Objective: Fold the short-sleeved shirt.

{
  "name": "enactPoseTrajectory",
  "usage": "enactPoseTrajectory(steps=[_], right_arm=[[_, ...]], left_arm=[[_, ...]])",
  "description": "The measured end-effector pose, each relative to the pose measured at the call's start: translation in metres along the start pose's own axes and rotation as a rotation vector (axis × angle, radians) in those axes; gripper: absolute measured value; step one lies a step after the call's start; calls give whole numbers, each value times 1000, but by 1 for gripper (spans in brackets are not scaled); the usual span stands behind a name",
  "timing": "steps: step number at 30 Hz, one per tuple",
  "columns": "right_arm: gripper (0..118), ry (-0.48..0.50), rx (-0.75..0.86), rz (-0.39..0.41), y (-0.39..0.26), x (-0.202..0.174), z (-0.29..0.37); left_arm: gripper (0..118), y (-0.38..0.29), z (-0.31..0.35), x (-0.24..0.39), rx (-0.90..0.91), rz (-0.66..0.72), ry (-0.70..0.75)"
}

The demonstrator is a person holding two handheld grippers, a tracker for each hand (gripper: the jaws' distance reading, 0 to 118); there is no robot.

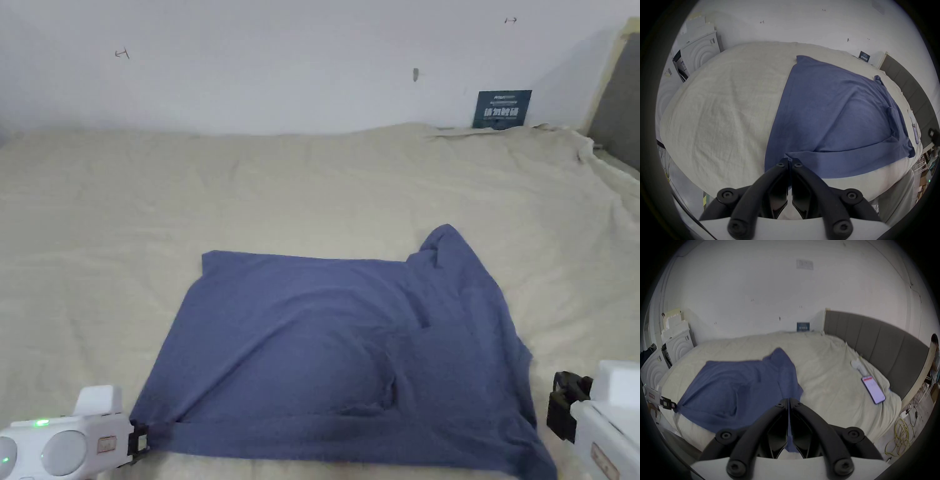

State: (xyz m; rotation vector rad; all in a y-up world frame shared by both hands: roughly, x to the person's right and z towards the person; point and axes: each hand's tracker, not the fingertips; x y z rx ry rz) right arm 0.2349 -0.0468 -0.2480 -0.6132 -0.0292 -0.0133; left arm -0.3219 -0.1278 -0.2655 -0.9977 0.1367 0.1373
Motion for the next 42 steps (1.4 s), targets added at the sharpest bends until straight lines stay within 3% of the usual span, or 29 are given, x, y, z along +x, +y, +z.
enactPoseTrajectory(steps=[1, 3, 4, 5, 6, 12, 15, 16, 17, 18, 19, 27, 36, 42], right_arm=[[13, -6, -29, -14, -7, 3, -7], [48, 11, -99, -25, -18, 8, -20], [72, 18, -135, -35, -25, 10, -27], [82, 28, -160, -46, -31, 11, -32], [86, 23, -172, -52, -38, 12, -37], [86, 21, -267, -54, -68, 8, -57], [85, 21, -291, -60, -75, 6, -65], [78, 22, -294, -57, -76, 3, -65], [64, 25, -293, -52, -77, 3, -65], [37, 35, -290, -46, -77, 2, -66], [2, 42, -290, -46, -77, 2, -66], [1, 42, -224, -2, -56, 10, -47], [1, 103, -101, -70, 12, 20, -46], [1, 96, -79, -61, 50, 20, -82]], left_arm=[[0, 1, 4, 1, 11, -2, -5], [0, 4, 7, 0, 28, -7, -11], [0, 5, 9, 1, 31, -13, -11], [0, 6, 10, 2, 34, -17, -11], [0, 7, 11, 3, 38, -20, -12], [0, 9, 9, 1, 40, -16, -16], [0, 8, 8, 1, 37, -17, -16], [0, 8, 8, 1, 38, -17, -15], [0, 8, 8, 2, 39, -17, -16], [0, 9, 8, 2, 39, -15, -17], [0, 9, 9, 2, 41, -14, -18], [0, 24, 13, -4, 70, 22, -43], [0, 90, 10, -5, 153, 97, -93], [0, 141, -4, -1, 209, 71, -57]])
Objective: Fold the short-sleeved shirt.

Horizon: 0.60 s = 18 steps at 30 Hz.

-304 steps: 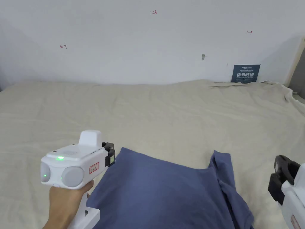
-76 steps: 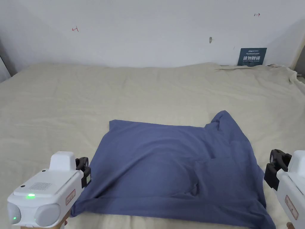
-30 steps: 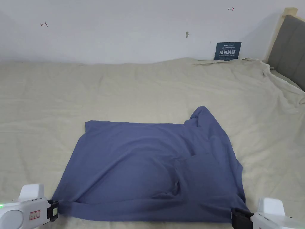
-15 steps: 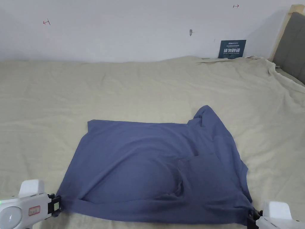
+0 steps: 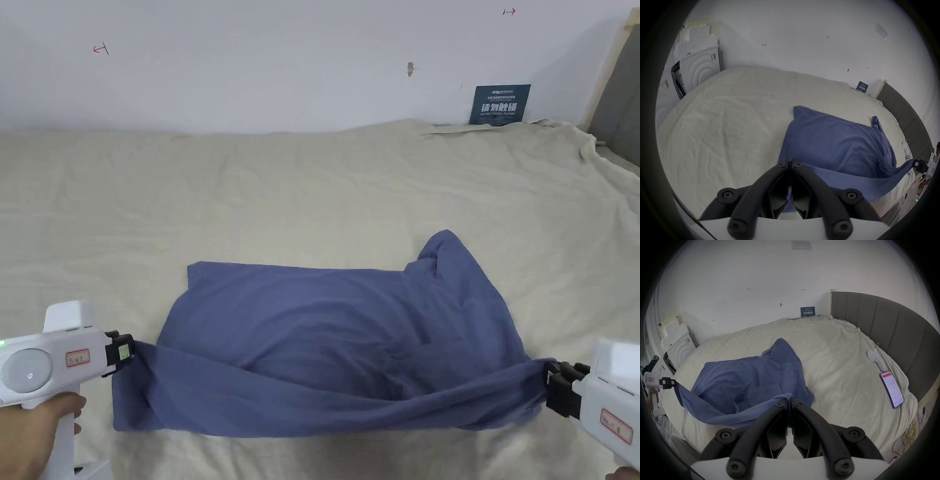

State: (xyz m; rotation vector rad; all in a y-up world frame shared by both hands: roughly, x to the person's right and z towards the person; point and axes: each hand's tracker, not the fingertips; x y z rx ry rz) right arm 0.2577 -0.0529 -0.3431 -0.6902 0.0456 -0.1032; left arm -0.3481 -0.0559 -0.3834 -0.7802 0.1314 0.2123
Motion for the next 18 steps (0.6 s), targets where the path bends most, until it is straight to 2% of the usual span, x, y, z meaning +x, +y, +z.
enactPoseTrajectory(steps=[6, 12, 18], right_arm=[[1, -14, -16, -18, 24, 3, -42], [1, -45, -51, -33, 37, 9, -86], [1, -98, -127, -32, 31, 14, -132]], left_arm=[[0, 20, -27, 13, -22, -38, -29], [0, 37, -71, 19, -38, -24, 7], [0, 40, -117, 31, -115, -106, 80]])
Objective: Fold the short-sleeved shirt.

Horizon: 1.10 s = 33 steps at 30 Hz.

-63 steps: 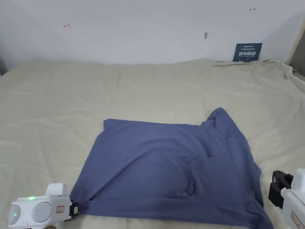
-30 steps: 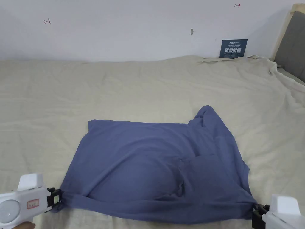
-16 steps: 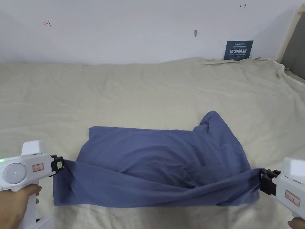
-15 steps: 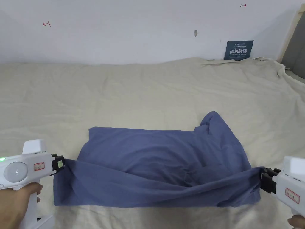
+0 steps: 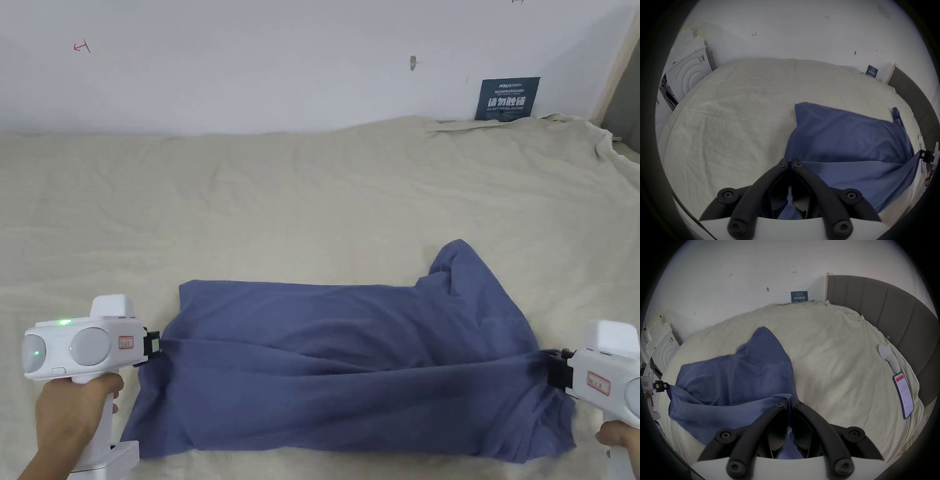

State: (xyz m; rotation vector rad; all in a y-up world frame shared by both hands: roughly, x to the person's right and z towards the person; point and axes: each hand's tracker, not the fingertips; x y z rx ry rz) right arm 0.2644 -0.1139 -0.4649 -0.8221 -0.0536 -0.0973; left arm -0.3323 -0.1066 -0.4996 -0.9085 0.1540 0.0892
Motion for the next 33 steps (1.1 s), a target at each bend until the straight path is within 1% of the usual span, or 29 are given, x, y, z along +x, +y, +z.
enactPoseTrajectory(steps=[4, 6, 9, 10, 11, 12, 13, 14, 15, 16, 17, 18, 20, 23, 28, 31, 33], right_arm=[[1, -48, -77, 18, -11, -1, -27], [2, -54, -102, 13, -17, -1, -35], [2, -55, -117, 3, -23, 1, -42], [2, -58, -117, 5, -23, 1, -42], [3, -62, -115, 8, -23, 0, -40], [5, -65, -114, 15, -22, -2, -37], [11, -70, -111, 21, -20, -3, -34], [21, -71, -108, 23, -18, -4, -30], [40, -76, -94, 22, -16, -5, -24], [68, -67, -74, 11, -13, 1, -23], [84, -46, -45, -12, -10, 1, -15], [92, -37, -28, -23, -8, 1, -9], [93, -17, 41, -29, -3, -5, 19], [93, -14, 125, -14, 6, -11, 56], [93, 16, 281, -14, 8, -18, 127], [93, 29, 332, 5, 1, -21, 157], [93, 34, 350, 15, -6, -23, 174]], left_arm=[[0, -5, -24, 8, -55, -11, 25], [0, -12, -34, 10, -104, -34, 49], [0, -22, -34, 13, -88, -42, 57], [0, -19, -43, 6, -81, -39, 60], [1, -16, -44, 4, -80, -37, 62], [6, -14, -43, 4, -100, -36, 47], [20, -13, -39, 5, -101, -42, 35], [36, -12, -37, 5, -97, -53, 29], [57, -11, -33, 6, -91, -70, 26], [82, -10, -28, 7, -86, -76, 22], [99, -9, -21, 8, -78, -76, 8], [107, -10, -12, 11, -76, -76, 1], [108, -9, 6, 12, -52, -73, -20], [109, -10, 41, 13, 23, -71, -67], [109, -18, 101, 6, 147, -29, -106], [110, -33, 136, 8, 224, -33, -99], [112, -43, 150, 7, 237, -32, -93]])
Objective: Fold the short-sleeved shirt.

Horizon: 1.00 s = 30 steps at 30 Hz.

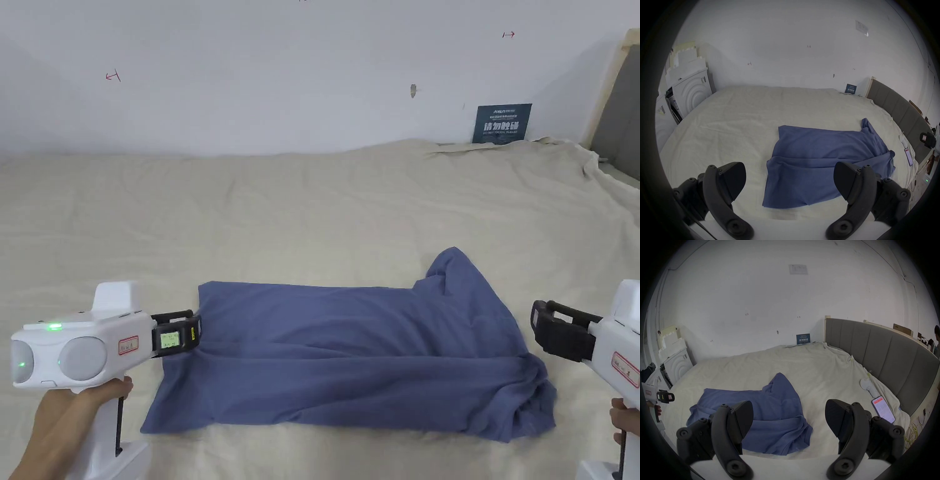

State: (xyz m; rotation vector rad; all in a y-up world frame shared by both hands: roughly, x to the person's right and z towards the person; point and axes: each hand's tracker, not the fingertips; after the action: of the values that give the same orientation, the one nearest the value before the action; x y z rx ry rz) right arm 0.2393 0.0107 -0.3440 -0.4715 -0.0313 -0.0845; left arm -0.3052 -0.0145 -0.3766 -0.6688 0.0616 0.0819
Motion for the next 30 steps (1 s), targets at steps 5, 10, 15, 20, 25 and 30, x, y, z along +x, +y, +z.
enactPoseTrajectory(steps=[5, 10, 15, 20, 25, 30], right_arm=[[93, -1, 63, 20, -17, -7, 38], [67, -47, 105, 62, -41, -14, 60], [0, -49, 119, 79, -53, -15, 69], [0, -34, 110, 78, -52, -14, 67], [0, -21, 96, 53, -50, -13, 61], [0, -22, 82, 55, -50, -12, 54]], left_arm=[[106, -30, 29, 6, 46, -15, -8], [50, -69, 43, 14, 152, -56, 63], [0, -93, 53, 18, 168, -4, 74], [0, -99, 48, 12, 106, 4, 61], [0, -90, 31, 0, 0, 36, 38], [6, -74, -5, -14, -149, 20, 29]])
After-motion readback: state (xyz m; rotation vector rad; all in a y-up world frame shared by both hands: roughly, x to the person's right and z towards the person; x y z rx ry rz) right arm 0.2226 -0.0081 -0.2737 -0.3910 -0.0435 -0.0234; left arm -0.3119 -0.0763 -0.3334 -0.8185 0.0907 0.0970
